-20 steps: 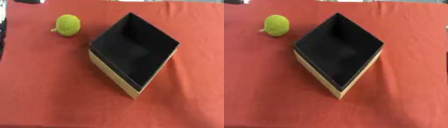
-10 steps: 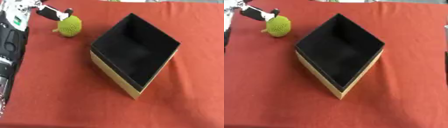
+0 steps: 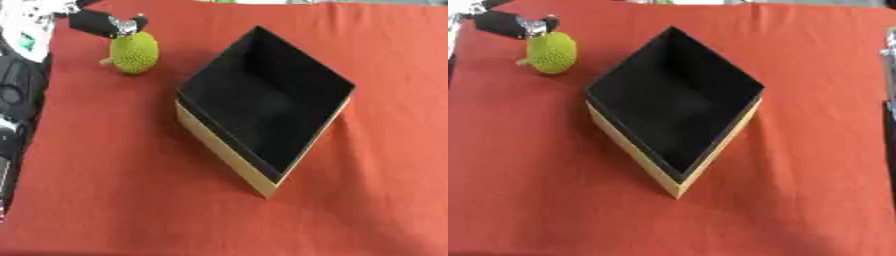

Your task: Pick up objects on the table and place them in the box.

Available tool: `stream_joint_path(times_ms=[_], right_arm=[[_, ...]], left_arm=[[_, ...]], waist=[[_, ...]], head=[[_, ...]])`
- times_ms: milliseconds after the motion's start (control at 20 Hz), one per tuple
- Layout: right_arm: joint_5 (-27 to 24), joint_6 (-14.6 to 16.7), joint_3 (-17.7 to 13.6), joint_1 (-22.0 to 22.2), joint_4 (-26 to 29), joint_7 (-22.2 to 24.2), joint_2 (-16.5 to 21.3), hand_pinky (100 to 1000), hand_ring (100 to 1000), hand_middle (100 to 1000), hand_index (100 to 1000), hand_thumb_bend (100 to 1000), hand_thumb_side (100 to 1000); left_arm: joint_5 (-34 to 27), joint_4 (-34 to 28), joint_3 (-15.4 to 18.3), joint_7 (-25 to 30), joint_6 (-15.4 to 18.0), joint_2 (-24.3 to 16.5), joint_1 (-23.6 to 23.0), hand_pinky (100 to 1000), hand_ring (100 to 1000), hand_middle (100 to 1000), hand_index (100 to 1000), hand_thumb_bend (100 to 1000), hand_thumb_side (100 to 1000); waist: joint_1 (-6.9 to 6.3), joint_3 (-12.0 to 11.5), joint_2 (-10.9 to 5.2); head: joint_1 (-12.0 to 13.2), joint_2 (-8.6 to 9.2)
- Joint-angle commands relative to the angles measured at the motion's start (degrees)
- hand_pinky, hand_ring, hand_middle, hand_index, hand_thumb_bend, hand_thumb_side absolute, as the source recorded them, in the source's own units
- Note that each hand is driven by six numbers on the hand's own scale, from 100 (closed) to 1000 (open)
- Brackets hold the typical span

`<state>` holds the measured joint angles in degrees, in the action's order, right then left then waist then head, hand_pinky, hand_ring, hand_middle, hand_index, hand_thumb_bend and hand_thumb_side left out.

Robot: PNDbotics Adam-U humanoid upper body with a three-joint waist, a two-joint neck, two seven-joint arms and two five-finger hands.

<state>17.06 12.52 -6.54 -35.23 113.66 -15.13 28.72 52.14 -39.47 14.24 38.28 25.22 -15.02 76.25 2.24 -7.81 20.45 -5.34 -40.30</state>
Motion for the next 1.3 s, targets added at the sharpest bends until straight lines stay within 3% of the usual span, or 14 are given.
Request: stream_joint_path(times_ms=[50,250,600,750,1300], right_arm=[[-0.3,-0.1,-0.1,-0.4,0.9,0.2,1.4,751,689,624,773,100,178],[-0.4,-0.2,-0.1,-0.3,0.9,0.3,1.3,751,688,624,772,100,182],[-0.4,-0.3,0.1,-0.2,0.9,0.5,1.3,752,688,623,772,100,191],[-0.5,-0.4,0.1,-0.1,0.9,0.5,1.3,752,688,623,771,100,194],[-0.7,-0.4,0.2,0.1,0.9,0.5,1.0,752,688,622,770,100,209]], left_arm=[[-0.8,-1.3,0.1,13.5,10.4,-1.8,1.7,1000,1000,930,948,369,837],[1.4,0.7,-0.3,13.7,11.6,-2.4,1.7,1000,1000,891,929,401,847],[4.8,4.4,-0.8,13.7,15.1,-2.8,1.7,1000,1000,880,938,463,672],[6.8,6.0,-1.1,13.7,16.1,-3.3,1.8,1000,1000,884,945,517,644],[11.9,7.8,-0.8,13.7,16.1,-3.7,1.5,1000,1000,897,957,590,650]], waist=[[-0.12,0.1,-1.56],[-0.13,0.2,-1.52],[-0.22,0.3,-1.44],[-0.30,0.4,-1.46],[-0.43,0.6,-1.31]], head=[[-0.3,-0.03],[-0.3,0.09],[-0.3,0.10],[-0.3,0.10],[-0.2,0.33]])
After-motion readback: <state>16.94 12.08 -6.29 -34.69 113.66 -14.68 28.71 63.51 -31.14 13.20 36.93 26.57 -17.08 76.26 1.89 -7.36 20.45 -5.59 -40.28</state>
